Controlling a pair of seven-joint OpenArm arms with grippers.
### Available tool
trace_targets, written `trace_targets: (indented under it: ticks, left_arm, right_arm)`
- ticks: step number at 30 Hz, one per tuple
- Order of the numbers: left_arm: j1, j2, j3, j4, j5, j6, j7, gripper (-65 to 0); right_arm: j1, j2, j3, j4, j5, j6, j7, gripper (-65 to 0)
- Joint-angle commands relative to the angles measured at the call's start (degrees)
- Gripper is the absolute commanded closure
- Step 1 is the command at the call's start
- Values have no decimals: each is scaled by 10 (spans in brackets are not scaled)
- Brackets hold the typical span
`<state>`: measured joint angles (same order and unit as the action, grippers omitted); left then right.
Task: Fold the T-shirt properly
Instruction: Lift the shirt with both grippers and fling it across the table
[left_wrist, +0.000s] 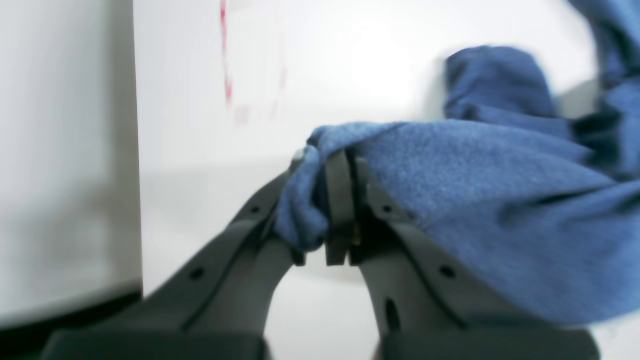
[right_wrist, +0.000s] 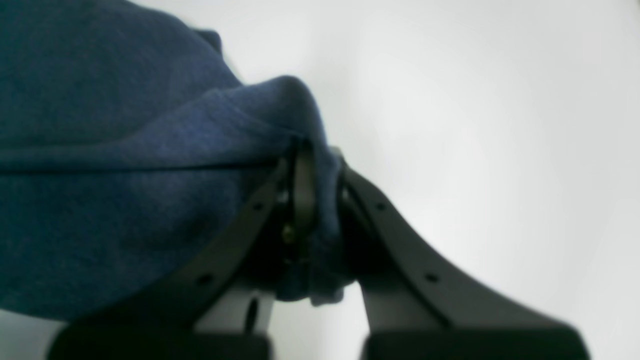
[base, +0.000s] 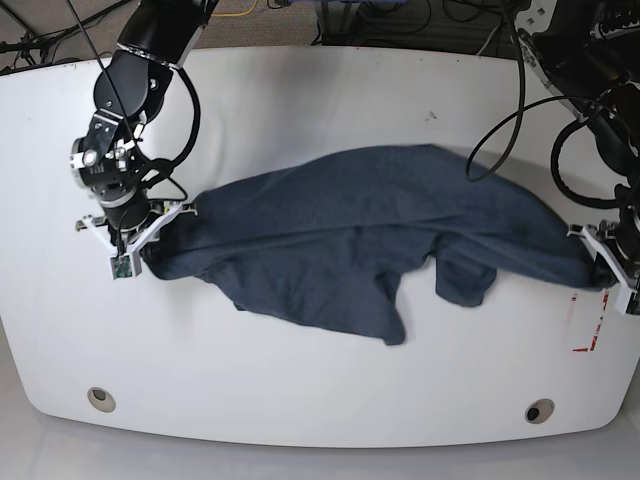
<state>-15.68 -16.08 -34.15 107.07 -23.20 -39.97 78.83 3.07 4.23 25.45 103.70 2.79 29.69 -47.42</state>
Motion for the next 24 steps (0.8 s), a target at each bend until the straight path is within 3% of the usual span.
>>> trace_targets:
  ticks: [1, 15, 24]
  left_arm:
    - [-41, 6, 4, 10, -3, 0, -10, 0]
    - [-162, 59, 69, 7, -1, 0, -10, 0]
    - [-263, 55, 74, 2, -1, 0, -10, 0]
  right_arm:
    - [43, 30, 2, 2, 4, -1, 10, 0]
    - [196, 121, -2, -61, 5, 2, -13, 0]
    - [309, 178, -2, -97, 10, 6, -52, 0]
